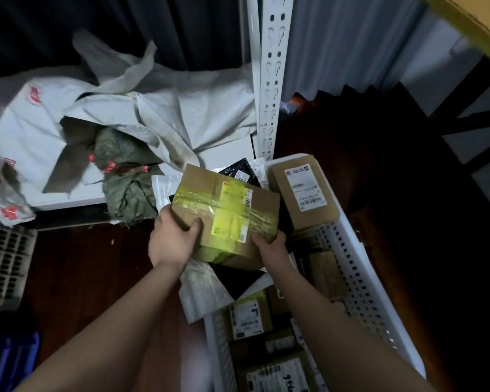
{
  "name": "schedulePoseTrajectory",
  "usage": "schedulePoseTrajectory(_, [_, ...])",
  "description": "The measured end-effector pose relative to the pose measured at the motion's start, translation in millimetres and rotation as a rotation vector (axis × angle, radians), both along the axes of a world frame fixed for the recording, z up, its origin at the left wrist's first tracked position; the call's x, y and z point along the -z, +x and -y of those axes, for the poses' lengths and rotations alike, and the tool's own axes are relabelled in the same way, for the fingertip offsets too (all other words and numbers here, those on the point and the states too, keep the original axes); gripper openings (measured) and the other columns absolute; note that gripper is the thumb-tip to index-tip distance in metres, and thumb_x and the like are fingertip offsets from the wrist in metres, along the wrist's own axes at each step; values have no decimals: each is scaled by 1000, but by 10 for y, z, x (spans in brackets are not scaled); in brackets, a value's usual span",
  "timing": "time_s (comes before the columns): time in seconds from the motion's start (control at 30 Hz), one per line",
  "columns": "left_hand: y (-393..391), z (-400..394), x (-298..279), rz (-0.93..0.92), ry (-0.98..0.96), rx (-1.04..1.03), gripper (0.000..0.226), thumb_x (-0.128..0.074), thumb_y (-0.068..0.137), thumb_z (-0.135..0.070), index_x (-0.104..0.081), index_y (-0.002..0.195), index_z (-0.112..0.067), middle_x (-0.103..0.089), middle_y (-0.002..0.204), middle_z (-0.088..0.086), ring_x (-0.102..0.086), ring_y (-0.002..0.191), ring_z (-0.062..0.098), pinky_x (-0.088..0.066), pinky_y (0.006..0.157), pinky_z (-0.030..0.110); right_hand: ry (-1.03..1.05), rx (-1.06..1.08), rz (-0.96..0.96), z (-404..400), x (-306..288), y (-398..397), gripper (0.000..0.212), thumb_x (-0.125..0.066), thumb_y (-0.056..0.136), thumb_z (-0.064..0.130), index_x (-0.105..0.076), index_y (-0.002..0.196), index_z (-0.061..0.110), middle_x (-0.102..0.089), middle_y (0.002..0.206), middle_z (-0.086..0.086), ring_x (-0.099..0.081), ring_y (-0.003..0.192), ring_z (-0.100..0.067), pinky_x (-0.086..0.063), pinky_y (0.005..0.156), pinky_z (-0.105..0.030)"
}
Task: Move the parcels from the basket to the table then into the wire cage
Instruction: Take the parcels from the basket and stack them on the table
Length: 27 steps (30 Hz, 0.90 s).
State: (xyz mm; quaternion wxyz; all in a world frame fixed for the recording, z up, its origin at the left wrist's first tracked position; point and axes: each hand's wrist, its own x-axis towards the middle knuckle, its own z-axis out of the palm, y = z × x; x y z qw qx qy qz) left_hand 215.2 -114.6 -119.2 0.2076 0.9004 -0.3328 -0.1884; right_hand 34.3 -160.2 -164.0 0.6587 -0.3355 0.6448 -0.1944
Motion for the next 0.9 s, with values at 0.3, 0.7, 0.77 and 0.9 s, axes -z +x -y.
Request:
schedulePoseTrajectory(0.3, [-221,-474,-1152,-104,-69,-91,60,-53,92,-45,-45,140,-11,-50,134,18,-49,119,41,-41,97,43,-154,96,-132,-436,-1326,-269,61,-59,94,32,-30,146,16,-48,139,-5,-50,124,-27,-45,97,-38])
schedulePoseTrajectory(0.7, [-1000,-596,-3578,-652,-425,35,34,-62,91,-32,-49,117,-16,-56,111,5,-56,102,23,-48,84,38,-309,324,-384,-673,-4029,-1182,55,-57,93,42,-36,138,18,-58,125,-6,-56,93,-20,-43,69,-30])
schedulePoseTrajectory(0.77, [-1207,-535,-3895,-830,-449,107,31,-59,92,-34,-45,118,-23,-56,109,1,-57,101,23,-49,88,45,-350,376,-406,-702,-4335,-1412,54,-56,93,45,-39,136,17,-59,123,-8,-59,98,-25,-46,74,-33])
schedulePoseTrajectory(0.9, [-1615,-366,-4265,-947,-419,237,29,-55,94,-39,-46,119,-28,-52,118,5,-54,103,24,-47,85,43,-420,514,-437,-808,-4726,-1913,46,-53,95,42,-43,130,14,-61,123,-10,-58,110,-31,-41,82,-31])
